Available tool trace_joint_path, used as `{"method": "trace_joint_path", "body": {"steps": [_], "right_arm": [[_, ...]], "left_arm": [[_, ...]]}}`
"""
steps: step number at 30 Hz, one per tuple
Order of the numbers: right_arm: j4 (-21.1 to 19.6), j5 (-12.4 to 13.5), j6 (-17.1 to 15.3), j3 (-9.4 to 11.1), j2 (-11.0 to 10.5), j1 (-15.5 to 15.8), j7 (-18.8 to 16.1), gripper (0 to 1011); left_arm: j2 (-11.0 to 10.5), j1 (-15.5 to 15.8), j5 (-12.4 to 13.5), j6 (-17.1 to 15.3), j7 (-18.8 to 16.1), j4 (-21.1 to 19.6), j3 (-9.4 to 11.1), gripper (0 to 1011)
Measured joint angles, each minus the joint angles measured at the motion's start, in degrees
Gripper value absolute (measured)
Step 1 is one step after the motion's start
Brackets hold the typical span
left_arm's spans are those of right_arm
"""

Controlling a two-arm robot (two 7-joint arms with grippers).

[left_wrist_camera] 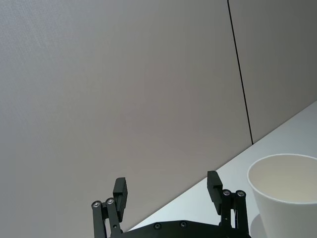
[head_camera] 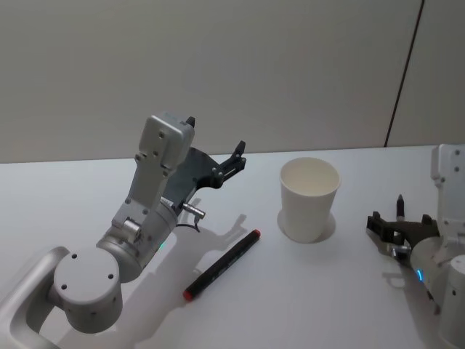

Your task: Place the pen into the pen holder.

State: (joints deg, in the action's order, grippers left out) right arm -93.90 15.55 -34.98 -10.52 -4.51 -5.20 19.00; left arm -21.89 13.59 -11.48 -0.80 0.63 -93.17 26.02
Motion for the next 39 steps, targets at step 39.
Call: {"method": "trace_joint_path", "body": {"steps": [39], "right_arm": [[0.3,-1.5,1.3,-0.1,0.3,0.2,-3.0,750]], "left_arm": [[0.0,0.0,0.0,0.0,0.0,0.0,0.0,1000]]}}
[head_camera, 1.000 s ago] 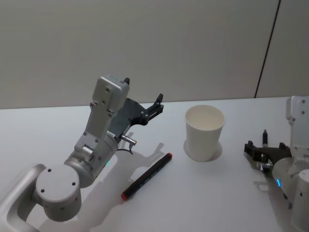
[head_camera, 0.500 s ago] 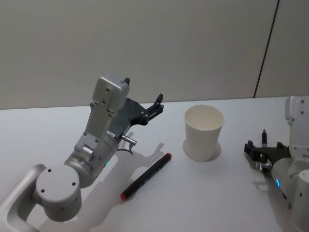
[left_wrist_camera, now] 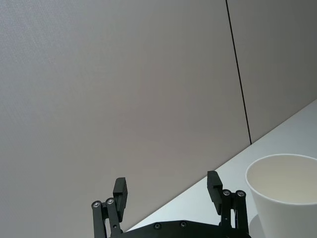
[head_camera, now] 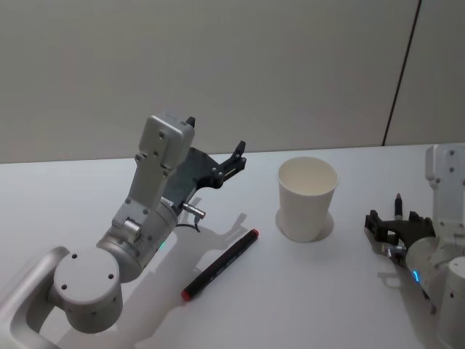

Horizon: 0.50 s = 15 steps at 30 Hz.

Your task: Place the pen into the pen holder.

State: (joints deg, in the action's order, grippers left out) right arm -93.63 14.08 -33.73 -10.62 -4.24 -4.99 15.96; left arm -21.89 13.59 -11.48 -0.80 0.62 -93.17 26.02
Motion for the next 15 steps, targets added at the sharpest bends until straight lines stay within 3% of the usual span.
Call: {"method": "trace_joint_path", "body": {"steps": [15], "right_arm": [[-0.1,-0.3,0.3,-0.1,0.0,0.0,-0.6,646]], "left_arm": [[0.0,0.0,0.0,0.0,0.0,0.0,0.0,1001]]}}
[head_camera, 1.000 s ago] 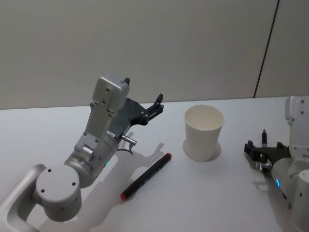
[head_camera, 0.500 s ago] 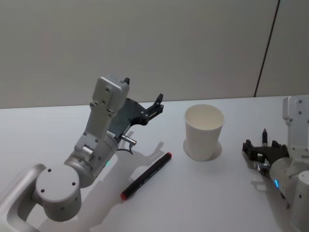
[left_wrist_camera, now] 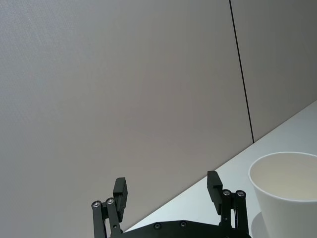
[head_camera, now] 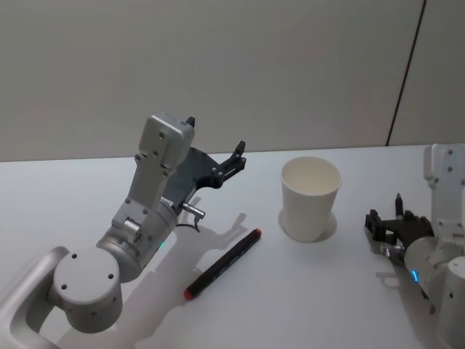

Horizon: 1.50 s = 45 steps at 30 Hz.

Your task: Place the pen into the pen holder.

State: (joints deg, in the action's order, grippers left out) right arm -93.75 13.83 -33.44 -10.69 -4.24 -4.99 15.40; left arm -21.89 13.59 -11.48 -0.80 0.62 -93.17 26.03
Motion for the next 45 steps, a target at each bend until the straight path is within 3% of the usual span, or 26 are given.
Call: {"method": "trace_joint_path", "body": {"steps": [6,18,34,45], "right_arm": [[0.0,-0.1,0.1,0.0,0.0,0.0,-0.1,525],[-0.1,-0.1,0.1,0.0,0.0,0.0,-0.2,140],[-0.2,-0.4,0.3,0.0,0.0,0.0,-0.6,119],[-1.3,-3.1,2.3,-0.9,-0.6,0.5,-5.8,119]], "left_arm": [[0.0,0.0,0.0,0.0,0.0,0.0,0.0,1001],[0.0,0.0,0.0,0.0,0.0,0.0,0.0,1001],[0.0,0.0,0.0,0.0,0.0,0.0,0.0,1001],[0.0,0.0,0.0,0.0,0.0,0.0,0.0,1001]]}}
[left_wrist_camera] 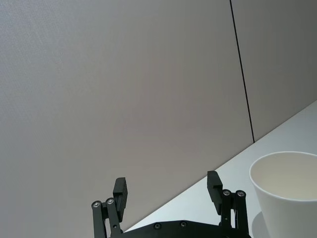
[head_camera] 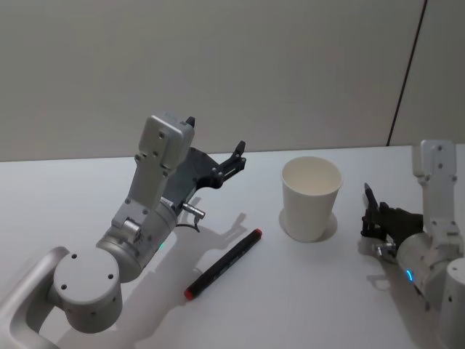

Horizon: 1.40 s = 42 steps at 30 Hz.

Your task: Place the pen into the pen holder.

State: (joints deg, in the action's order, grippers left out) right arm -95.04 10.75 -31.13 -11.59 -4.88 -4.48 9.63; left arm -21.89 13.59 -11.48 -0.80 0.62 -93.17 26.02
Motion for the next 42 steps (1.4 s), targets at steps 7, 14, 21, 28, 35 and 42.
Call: {"method": "trace_joint_path", "body": {"steps": [7,14,21,28,35,42], "right_arm": [[-1.0,-1.9,2.3,-0.8,-0.4,0.4,-4.3,119],[-2.1,-4.6,6.5,-1.9,-0.9,0.7,-9.6,119],[-3.1,-7.4,11.7,-2.8,-1.3,0.9,-13.4,119],[-3.9,-10.7,16.9,-3.6,-1.8,1.5,-14.8,119],[-4.8,-14.6,20.9,-4.2,-2.1,2.3,-13.7,119],[-5.4,-17.2,22.8,-4.5,-2.2,3.2,-11.8,119]], "left_arm": [[0.0,0.0,0.0,0.0,0.0,0.0,0.0,1001],[0.0,0.0,0.0,0.0,0.0,0.0,0.0,1001],[0.0,0.0,0.0,0.0,0.0,0.0,0.0,1001],[0.0,0.0,0.0,0.0,0.0,0.0,0.0,1001],[0.0,0.0,0.0,0.0,0.0,0.0,0.0,1001],[0.0,0.0,0.0,0.0,0.0,0.0,0.0,1001]]}}
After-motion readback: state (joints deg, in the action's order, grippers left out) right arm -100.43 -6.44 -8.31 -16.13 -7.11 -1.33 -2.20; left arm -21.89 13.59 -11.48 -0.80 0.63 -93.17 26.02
